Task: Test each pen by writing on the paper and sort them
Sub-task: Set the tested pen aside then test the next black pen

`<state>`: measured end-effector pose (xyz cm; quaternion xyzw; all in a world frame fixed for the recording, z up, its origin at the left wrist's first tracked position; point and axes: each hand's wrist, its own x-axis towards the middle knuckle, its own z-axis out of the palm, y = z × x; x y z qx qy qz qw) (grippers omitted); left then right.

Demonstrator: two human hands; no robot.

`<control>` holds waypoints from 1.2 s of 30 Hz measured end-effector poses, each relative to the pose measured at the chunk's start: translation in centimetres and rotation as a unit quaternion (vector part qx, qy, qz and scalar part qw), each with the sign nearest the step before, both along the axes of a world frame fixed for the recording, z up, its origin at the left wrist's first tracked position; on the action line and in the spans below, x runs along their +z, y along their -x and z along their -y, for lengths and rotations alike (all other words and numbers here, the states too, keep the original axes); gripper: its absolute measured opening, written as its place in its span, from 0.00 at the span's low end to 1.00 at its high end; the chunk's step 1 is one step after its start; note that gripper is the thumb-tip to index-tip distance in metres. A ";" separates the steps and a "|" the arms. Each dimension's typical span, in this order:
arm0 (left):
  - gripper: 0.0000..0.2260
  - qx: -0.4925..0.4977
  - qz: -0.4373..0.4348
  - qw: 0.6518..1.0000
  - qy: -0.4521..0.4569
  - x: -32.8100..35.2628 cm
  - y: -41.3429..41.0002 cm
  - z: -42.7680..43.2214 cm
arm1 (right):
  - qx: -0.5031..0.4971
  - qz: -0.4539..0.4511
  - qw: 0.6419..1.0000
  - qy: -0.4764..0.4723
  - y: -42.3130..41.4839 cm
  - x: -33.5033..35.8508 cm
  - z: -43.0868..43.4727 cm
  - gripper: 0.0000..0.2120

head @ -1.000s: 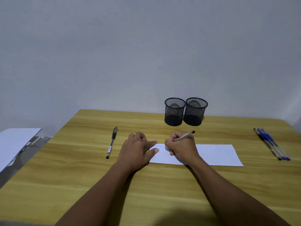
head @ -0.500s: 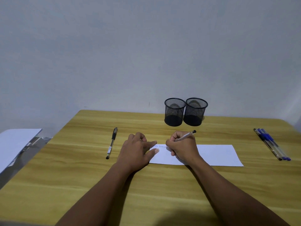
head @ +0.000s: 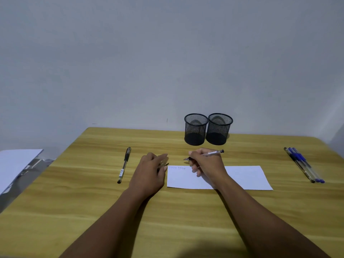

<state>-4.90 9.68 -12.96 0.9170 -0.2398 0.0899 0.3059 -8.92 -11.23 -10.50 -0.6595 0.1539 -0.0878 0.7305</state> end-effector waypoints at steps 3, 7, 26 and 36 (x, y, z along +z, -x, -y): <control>0.11 0.023 -0.003 1.000 0.009 0.5 -0.1 0.1 | 0.009 -0.002 0.999 -0.045 0.0 0.4 0.1 0.05; 0.07 0.055 -0.030 0.995 0.077 1.4 0.0 0.1 | 0.029 0.009 0.999 -0.046 0.1 0.4 0.5 0.06; 0.18 -0.020 -0.212 0.928 0.308 3.3 -0.5 3.3 | 0.050 0.031 0.996 -0.064 0.4 0.4 1.4 0.11; 0.12 -0.057 -0.131 0.970 0.197 3.5 -0.3 4.3 | 0.086 0.006 0.995 -0.048 0.2 0.5 1.8 0.11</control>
